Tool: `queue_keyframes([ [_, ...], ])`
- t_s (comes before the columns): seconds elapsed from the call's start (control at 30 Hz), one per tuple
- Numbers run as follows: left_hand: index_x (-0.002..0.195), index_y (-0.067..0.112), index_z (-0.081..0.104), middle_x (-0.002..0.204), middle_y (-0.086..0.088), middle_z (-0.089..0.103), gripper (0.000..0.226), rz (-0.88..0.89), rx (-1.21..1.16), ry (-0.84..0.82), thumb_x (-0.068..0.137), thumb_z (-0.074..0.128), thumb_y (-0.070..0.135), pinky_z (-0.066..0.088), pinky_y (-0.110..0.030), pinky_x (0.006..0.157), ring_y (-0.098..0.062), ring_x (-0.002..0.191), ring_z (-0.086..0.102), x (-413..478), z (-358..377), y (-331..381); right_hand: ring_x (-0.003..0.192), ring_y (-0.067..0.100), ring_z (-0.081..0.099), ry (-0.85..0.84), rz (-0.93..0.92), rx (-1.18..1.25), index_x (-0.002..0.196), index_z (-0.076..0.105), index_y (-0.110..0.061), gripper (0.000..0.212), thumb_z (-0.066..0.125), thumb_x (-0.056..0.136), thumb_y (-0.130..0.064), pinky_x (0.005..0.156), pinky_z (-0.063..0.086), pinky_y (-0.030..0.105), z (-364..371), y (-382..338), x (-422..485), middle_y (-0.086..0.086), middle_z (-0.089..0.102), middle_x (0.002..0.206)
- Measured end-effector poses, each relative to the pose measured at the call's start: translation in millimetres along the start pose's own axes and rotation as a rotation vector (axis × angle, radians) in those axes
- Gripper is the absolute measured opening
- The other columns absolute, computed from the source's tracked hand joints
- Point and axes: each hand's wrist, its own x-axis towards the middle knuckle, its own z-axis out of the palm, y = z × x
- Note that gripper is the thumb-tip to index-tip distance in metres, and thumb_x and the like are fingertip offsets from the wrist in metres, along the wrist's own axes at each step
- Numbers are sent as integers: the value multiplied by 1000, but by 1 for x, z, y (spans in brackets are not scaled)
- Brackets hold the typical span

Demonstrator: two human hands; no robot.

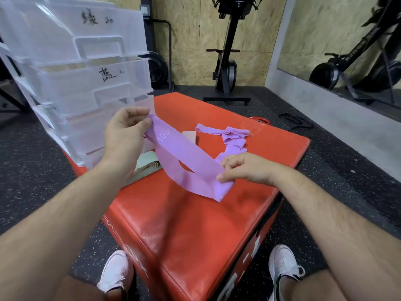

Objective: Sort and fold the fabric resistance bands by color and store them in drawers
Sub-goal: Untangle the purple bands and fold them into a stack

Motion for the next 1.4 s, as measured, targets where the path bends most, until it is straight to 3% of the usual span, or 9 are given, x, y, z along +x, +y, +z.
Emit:
queue_keyframes([
  [0.07,102,17,66,88,4,69,21,-32,29,12,91,61,-1,50,-17,64,-5,74,63,-3,2,-6,84,13,47,13,-16,141,56,52,-14,37,80,80,-19,84,32,32,-4,4,-5,3,51,81],
  [0.2,99,15,63,84,5,63,23,-76,59,44,91,57,-6,45,-9,55,8,59,59,-5,3,-19,69,13,45,24,-8,267,62,52,-19,30,80,69,-26,72,37,27,-10,14,-12,-3,49,65],
  [0.33,88,24,63,84,3,64,29,-140,92,75,87,60,-5,50,-26,72,-10,75,61,0,-12,-35,77,16,52,10,89,148,82,64,-10,21,79,78,-25,76,44,29,-18,29,-20,6,58,78],
  [0.43,85,25,62,86,2,64,31,-178,140,70,85,63,-5,49,-36,79,-17,80,60,1,-17,-49,71,11,53,86,172,33,88,70,-5,14,72,88,-19,67,44,20,-22,36,-25,2,62,79],
  [0.63,79,25,58,78,3,60,33,-213,305,15,85,59,-7,40,-25,56,-11,62,51,-19,-6,-83,61,11,60,319,229,95,93,71,-1,10,73,85,-6,54,48,19,-29,59,-26,4,66,76],
  [0.97,93,12,68,71,0,59,17,-224,642,-193,85,60,0,39,-21,58,-17,67,52,-46,-3,-120,77,22,67,397,364,83,102,64,-11,19,69,85,-3,77,63,40,-19,93,-14,9,65,100],
  [1.13,91,13,71,74,-3,64,9,-233,671,-240,83,68,9,43,-26,63,-18,69,55,-44,-2,-122,62,21,61,456,438,46,117,57,-11,31,61,87,-2,55,53,30,-21,93,-14,13,63,93],
  [1.27,88,12,75,82,-5,71,6,-190,722,-241,82,73,11,43,-18,61,-15,71,58,-44,-4,-121,70,23,64,482,433,-5,116,59,-17,43,67,79,3,66,56,38,-24,95,-17,11,66,99],
  [1.4,89,14,76,86,-2,72,7,-158,762,-186,85,71,13,40,-18,63,-12,76,59,-38,-7,-123,81,21,65,563,304,-82,100,67,-23,29,73,80,-2,67,54,32,-24,94,-14,3,66,102],
])
